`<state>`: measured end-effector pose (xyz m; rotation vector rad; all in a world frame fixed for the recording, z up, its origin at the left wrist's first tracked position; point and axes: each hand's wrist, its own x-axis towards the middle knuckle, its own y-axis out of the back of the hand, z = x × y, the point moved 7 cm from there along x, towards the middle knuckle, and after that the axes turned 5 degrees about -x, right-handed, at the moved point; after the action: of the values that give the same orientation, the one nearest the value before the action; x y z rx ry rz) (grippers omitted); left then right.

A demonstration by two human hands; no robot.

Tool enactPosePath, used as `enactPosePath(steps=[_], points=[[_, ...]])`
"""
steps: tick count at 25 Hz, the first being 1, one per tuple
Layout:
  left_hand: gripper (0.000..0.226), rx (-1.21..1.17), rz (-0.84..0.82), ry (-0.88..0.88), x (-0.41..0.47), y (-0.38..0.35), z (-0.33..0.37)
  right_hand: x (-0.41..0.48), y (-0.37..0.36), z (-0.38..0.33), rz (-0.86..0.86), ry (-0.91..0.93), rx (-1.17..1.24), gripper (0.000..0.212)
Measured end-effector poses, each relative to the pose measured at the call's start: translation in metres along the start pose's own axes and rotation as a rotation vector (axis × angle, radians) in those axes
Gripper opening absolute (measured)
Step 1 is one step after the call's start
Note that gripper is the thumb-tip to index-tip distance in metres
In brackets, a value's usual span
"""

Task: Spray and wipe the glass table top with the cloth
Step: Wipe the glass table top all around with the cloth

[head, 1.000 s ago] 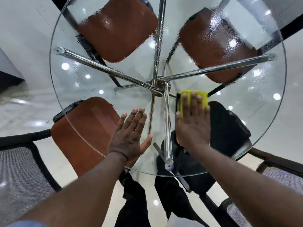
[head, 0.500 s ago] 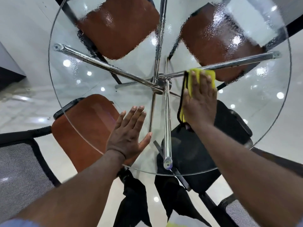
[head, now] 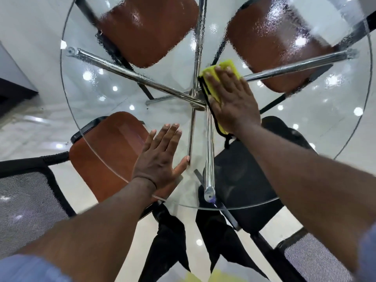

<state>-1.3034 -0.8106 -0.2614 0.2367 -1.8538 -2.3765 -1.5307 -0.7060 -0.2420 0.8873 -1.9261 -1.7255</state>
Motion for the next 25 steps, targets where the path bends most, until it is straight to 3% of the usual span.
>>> enactPosePath(steps=[2, 3, 7, 11, 14, 16, 17, 20, 22, 24, 25], points=[[0.079, 0.006, -0.013, 0.008, 0.000, 0.001, -0.001, -0.041, -0.003, -0.001, 0.009, -0.196, 0.058, 0.066], [0.079, 0.006, -0.020, 0.010, 0.000, 0.002, -0.001, -0.069, -0.007, -0.005, 0.003, -0.208, 0.055, 0.067], [0.080, 0.021, -0.045, 0.001, 0.000, 0.000, -0.001, -0.127, -0.021, -0.016, -0.044, -0.005, -0.060, 0.068], [0.080, 0.013, -0.021, -0.002, 0.001, 0.000, -0.003, -0.044, -0.014, -0.025, -0.018, 0.144, -0.068, 0.067], [0.079, 0.016, -0.008, 0.000, 0.000, 0.001, -0.001, 0.018, -0.008, -0.037, 0.039, -0.101, 0.004, 0.067], [0.078, -0.011, 0.001, 0.002, 0.001, 0.005, -0.001, 0.009, -0.012, -0.060, 0.041, -0.153, 0.013, 0.069], [0.078, -0.040, 0.009, 0.005, 0.000, 0.008, -0.002, -0.010, -0.015, -0.076, 0.024, -0.072, -0.022, 0.069], [0.076, -0.102, 0.070, 0.048, -0.014, 0.022, -0.007, -0.072, -0.021, -0.102, -0.004, 0.413, -0.182, 0.066], [0.079, -0.103, 0.116, 0.143, -0.035, 0.031, -0.025, -0.069, -0.017, -0.105, 0.000, 0.666, -0.237, 0.064], [0.084, -0.092, 0.172, 0.262, -0.061, 0.034, -0.054, -0.036, -0.018, -0.112, 0.005, 0.683, -0.297, 0.059], [0.086, -0.074, 0.174, 0.315, -0.071, 0.033, -0.068, -0.010, -0.016, -0.117, 0.031, 0.523, -0.285, 0.059]])
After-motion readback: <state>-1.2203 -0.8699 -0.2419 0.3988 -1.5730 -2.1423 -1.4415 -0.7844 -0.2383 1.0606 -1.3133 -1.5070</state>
